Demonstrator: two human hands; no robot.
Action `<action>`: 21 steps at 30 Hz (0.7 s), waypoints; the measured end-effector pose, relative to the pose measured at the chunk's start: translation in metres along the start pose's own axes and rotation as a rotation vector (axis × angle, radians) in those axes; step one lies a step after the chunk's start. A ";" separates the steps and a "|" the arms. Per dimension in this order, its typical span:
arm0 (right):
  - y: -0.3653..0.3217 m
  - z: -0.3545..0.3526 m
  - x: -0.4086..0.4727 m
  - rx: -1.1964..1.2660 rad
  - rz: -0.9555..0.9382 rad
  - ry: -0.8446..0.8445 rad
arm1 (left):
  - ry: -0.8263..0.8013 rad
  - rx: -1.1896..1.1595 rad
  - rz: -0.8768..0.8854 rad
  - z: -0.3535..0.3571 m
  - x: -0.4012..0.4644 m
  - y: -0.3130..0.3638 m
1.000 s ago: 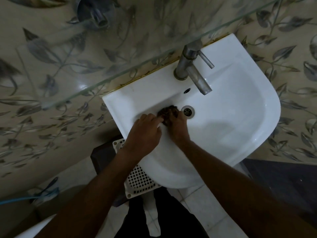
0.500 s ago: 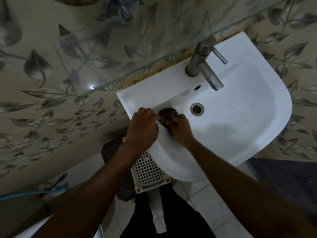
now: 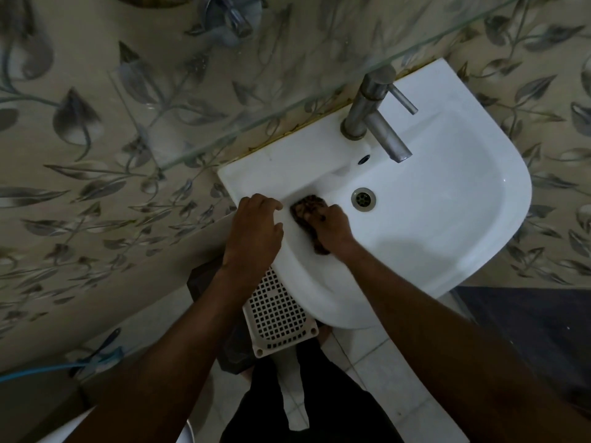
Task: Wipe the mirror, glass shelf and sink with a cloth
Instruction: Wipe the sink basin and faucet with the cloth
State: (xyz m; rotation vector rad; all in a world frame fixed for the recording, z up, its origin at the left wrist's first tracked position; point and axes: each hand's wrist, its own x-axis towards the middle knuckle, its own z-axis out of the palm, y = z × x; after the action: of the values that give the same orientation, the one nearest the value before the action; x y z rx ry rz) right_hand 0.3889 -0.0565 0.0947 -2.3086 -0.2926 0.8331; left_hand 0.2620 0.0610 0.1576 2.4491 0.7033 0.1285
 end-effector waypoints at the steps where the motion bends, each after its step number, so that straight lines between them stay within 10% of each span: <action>1: -0.004 0.004 -0.009 0.003 -0.020 -0.038 | -0.003 -0.006 -0.016 0.000 0.000 0.002; 21: 0.072 -0.031 -0.047 -0.486 -0.196 -0.142 | -0.086 0.230 0.097 0.040 0.008 0.053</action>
State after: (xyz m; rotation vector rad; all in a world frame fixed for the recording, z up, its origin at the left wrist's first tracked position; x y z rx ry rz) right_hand 0.3712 -0.1463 0.0884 -2.6052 -0.8514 0.9019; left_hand 0.3027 0.0077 0.1537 2.6908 0.5899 -0.0216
